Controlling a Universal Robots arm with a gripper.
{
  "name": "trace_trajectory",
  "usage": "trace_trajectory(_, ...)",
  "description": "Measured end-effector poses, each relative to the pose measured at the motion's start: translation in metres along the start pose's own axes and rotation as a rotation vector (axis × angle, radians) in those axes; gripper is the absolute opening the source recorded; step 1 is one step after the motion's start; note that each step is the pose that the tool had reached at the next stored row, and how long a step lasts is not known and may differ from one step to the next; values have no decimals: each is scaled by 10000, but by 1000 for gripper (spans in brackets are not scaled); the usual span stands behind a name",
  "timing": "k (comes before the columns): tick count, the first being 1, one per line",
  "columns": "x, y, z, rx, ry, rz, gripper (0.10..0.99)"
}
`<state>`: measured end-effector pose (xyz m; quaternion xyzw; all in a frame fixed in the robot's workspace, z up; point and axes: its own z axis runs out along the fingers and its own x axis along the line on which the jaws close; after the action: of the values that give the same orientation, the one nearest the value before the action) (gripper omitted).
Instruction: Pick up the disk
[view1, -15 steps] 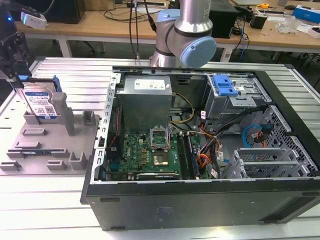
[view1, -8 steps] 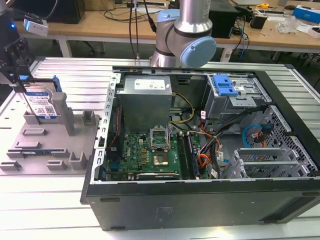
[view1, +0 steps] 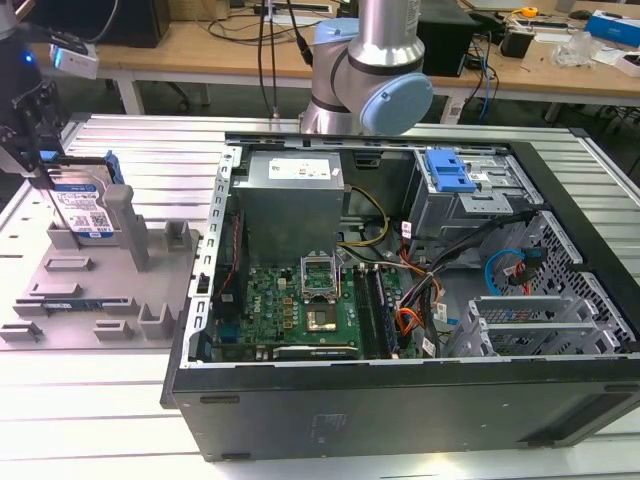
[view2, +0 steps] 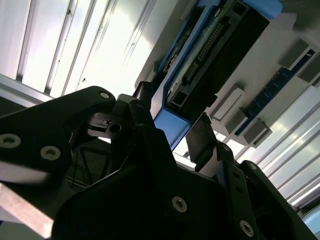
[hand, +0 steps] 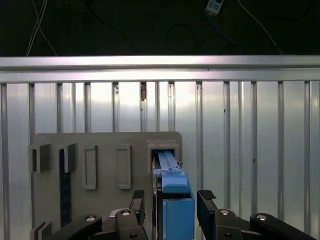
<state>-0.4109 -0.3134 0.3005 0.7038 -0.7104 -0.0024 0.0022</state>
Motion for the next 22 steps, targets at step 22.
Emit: trace_trajectory(22, 0, 0, 25, -2, -15, 0, 369)
